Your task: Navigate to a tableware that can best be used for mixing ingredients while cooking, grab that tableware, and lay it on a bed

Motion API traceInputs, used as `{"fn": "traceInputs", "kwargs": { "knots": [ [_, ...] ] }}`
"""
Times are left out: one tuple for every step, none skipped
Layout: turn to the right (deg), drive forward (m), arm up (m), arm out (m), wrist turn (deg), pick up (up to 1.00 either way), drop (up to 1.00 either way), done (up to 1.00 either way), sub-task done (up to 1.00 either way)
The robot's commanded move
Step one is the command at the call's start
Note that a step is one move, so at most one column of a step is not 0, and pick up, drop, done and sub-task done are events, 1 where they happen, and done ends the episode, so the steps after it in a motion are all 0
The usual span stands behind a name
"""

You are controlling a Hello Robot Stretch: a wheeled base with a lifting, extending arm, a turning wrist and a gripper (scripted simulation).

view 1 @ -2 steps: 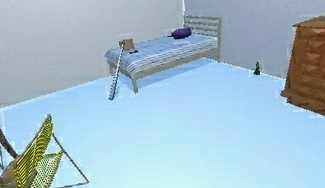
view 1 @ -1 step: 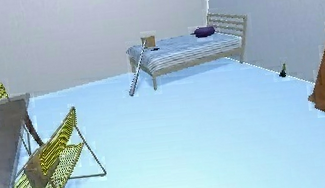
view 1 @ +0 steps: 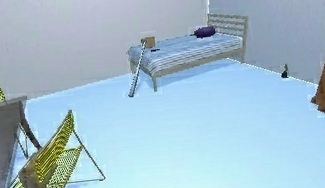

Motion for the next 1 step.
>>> {"fn": "traceInputs", "kwargs": {
  "knots": [
    [18.0, 0.00, 0.00, 0.00, 0.0, 0.00, 0.00, 0.00, 0.00]
  ]
}}
